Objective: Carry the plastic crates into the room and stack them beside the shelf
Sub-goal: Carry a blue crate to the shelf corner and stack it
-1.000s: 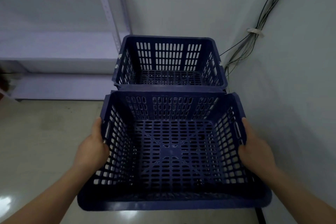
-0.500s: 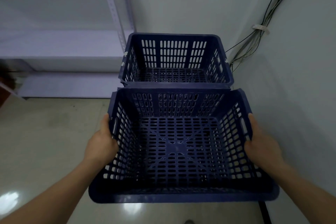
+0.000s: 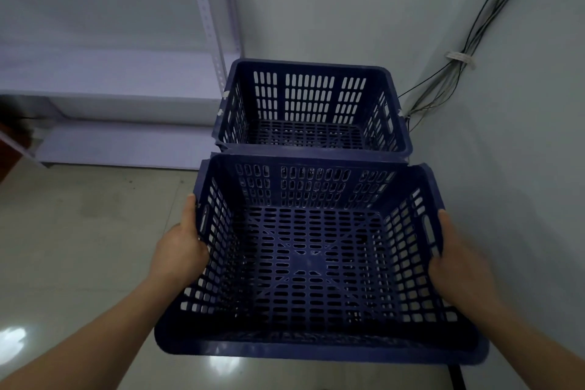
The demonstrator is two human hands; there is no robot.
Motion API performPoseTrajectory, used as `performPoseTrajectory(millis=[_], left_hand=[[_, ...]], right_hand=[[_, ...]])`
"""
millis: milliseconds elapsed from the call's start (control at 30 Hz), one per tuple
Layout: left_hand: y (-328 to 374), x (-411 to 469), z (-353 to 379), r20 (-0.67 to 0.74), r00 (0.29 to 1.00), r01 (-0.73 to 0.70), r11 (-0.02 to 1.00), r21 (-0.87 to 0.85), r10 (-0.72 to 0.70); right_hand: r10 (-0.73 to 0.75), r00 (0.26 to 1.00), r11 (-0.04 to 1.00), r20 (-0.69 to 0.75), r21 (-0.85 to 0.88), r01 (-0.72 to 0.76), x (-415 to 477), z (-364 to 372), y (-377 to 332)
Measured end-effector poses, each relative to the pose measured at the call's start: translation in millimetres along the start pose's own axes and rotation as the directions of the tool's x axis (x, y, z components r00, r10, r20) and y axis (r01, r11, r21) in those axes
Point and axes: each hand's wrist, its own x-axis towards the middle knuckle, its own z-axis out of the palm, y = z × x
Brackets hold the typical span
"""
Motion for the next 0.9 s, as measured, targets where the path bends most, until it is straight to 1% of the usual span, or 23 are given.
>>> performPoseTrajectory(millis=[167,300,500,700,900], left_hand=[[-1.7,1.0,2.1,-0.006,1.0,-0.003,1.0,-0.013,0.003],[-3.7,2.1,2.6,-0.003,1.0,0.0,1.0,0.01,0.0],[-2.7,1.6,2.7,0.0,1.0,0.018,0.999,0.043,-0.018],[-0.3,0.3,2.7,-0.001,0.999,0.044,0.998,0.053,-0.044],[-1.6,6.9,1.5,0.015,0.999,0.033,0.998,0.046,-0.033]], right_hand=[[0.002,1.0,1.0,0.009,0.008,-0.002,-1.2,-3.1,-4.4],[0.014,1.0,1.0,0.02,0.015,-0.015,-0.9,-2.9,-4.8],[0.025,0.999,0.999,0.03,-0.024,-0.024,-3.4,-5.6,-7.4],[0.025,0.999,0.998,0.022,-0.05,-0.024,-4.6,-6.3,-8.1],[0.02,1.0,0.999,0.005,-0.028,-0.02,-6.2,-2.7,-6.9]])
